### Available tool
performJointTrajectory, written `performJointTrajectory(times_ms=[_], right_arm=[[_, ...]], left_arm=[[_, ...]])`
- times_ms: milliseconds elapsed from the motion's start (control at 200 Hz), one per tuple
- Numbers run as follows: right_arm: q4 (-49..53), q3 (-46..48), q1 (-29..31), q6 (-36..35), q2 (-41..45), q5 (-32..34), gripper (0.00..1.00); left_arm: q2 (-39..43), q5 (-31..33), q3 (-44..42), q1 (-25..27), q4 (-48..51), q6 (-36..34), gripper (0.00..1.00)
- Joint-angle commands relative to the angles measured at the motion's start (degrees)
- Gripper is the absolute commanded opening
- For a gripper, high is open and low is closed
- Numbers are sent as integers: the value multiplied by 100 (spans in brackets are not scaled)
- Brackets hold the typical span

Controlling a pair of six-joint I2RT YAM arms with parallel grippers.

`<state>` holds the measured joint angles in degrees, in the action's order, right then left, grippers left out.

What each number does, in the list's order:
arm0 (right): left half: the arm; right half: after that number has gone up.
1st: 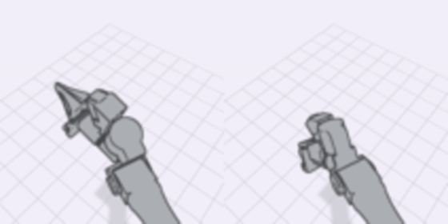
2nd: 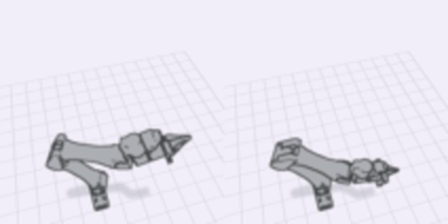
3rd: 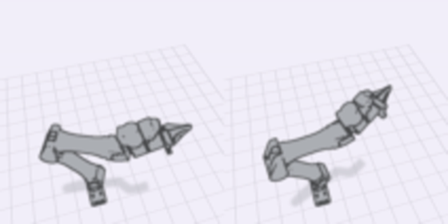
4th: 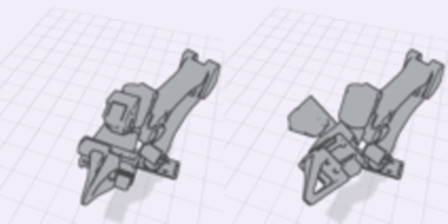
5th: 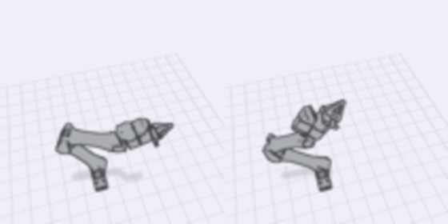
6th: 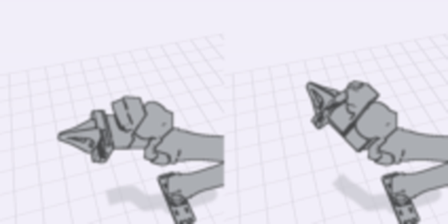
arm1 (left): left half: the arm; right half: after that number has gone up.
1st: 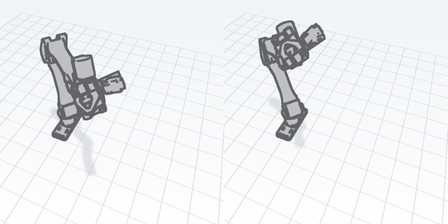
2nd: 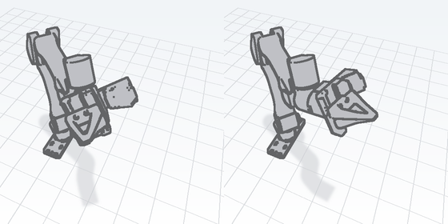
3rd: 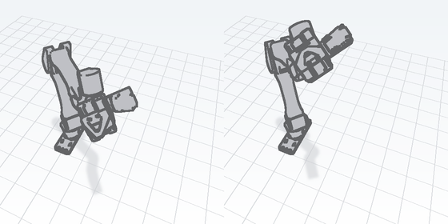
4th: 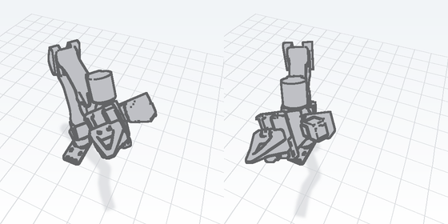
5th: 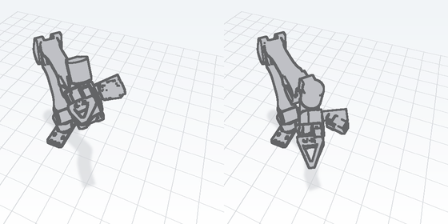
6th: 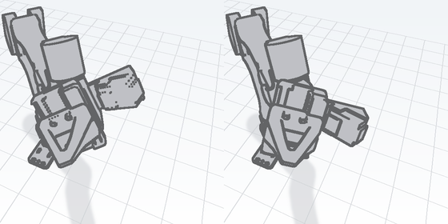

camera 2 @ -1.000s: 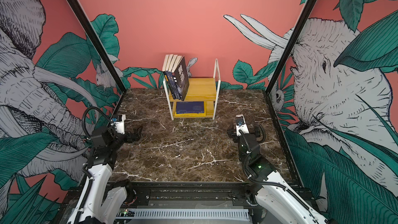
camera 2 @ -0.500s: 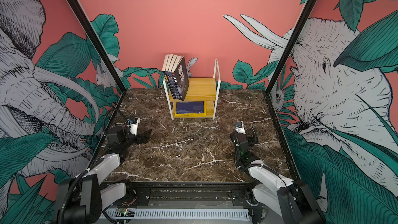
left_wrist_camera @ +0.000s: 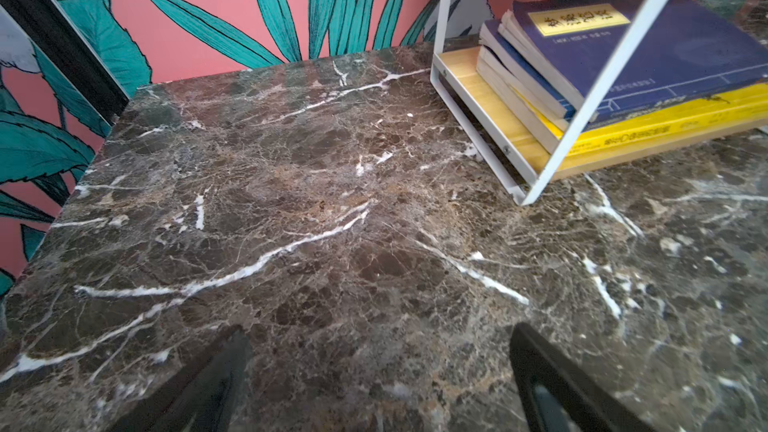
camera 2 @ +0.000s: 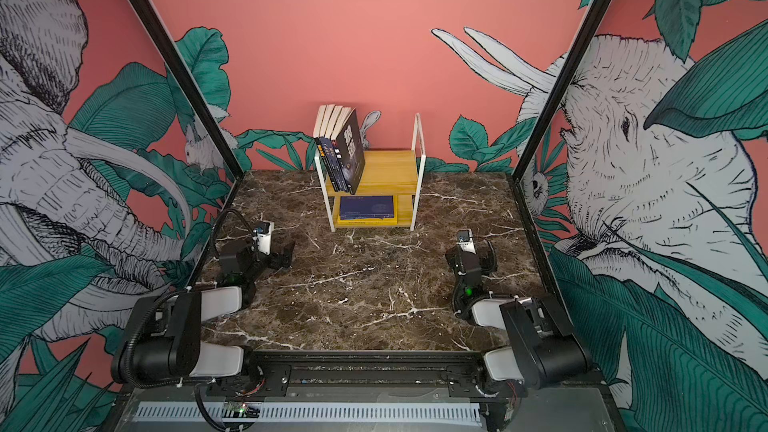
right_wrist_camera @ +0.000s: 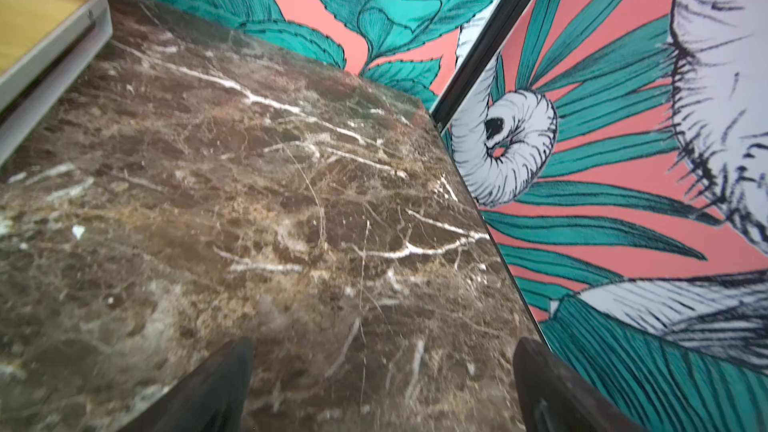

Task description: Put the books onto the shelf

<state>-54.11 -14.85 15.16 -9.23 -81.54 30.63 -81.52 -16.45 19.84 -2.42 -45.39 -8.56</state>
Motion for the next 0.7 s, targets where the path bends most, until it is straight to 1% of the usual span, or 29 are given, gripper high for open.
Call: performJointTrajectory(times_ms=[0, 30, 65, 105, 165, 185, 200, 240, 310, 330, 360, 385, 465, 540, 695], right_arm=[[-1073, -102, -143, 60, -400, -246, 100], [-1190, -122, -183, 101, -561, -289, 100], [-1334, -103, -236, 110, -658, -333, 100], [-1124, -73, -343, 281, -542, -479, 100], [-969, -18, -645, 664, -521, -806, 100], [-1053, -10, -737, 766, -640, -848, 100], [-1319, -21, -797, 782, -751, -856, 100], [-1621, -70, -848, 805, -976, -703, 100], [-232, -411, -889, 1011, -623, -736, 100], [-73, -504, -912, 1050, -604, -750, 100], [-137, -577, -939, 1041, -704, -747, 100], [-243, -615, -953, 1001, -806, -752, 99], [-44, -626, -988, 1078, -725, -752, 99], [-213, -589, -995, 1040, -769, -776, 99], [-203, -590, -995, 1039, -758, -794, 99]], left_arm=[[-310, 334, -84, 186, -949, -27, 100], [-376, 457, -83, 250, -1052, -69, 100], [-387, 643, -47, 328, -928, -100, 100], [-401, 849, -12, 399, -814, -135, 100], [-497, 1048, -49, 456, -1003, -126, 100], [-532, 1109, -63, 471, -1049, -126, 100], [-551, 1161, -68, 482, -1066, -114, 100], [-616, 1318, -45, 500, -1069, -89, 100], [-814, 1825, 99, 523, -1110, 98, 99], [-815, 1935, 184, 530, -942, 143, 99], [-768, 2083, 339, 532, -528, 222, 100], [-713, 2081, 412, 532, -307, 224, 100], [-804, 2116, 347, 547, -600, 214, 100], [-719, 2085, 396, 536, -362, 215, 100], [-732, 2095, 368, 537, -441, 212, 99]])
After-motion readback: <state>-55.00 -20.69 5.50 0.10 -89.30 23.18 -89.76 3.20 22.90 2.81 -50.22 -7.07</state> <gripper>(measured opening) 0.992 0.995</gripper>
